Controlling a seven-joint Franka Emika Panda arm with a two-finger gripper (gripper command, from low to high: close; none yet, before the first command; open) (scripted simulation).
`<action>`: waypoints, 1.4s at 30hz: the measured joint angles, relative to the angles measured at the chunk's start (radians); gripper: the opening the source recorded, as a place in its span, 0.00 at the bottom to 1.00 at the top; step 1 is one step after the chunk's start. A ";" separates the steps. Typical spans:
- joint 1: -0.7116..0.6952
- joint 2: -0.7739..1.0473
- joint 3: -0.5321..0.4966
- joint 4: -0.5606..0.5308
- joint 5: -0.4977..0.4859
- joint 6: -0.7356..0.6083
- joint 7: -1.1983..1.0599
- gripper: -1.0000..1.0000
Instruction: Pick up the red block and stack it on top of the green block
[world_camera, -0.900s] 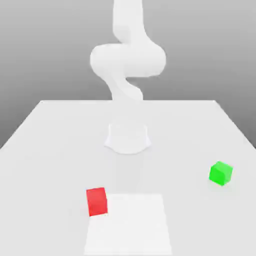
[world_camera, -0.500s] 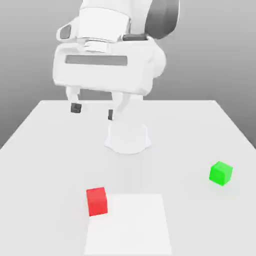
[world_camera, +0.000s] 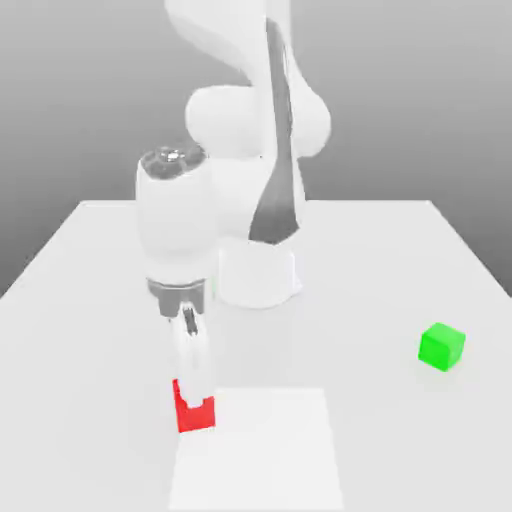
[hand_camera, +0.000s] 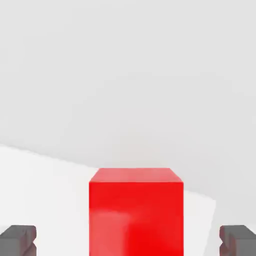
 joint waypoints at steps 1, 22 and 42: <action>0.009 0.026 -0.013 0.003 -0.017 0.022 0.012 0.50; 0.029 -0.145 0.018 -0.022 0.081 -0.121 -0.055 0.00; 0.675 -0.320 0.477 -0.011 0.312 -0.277 -0.062 0.00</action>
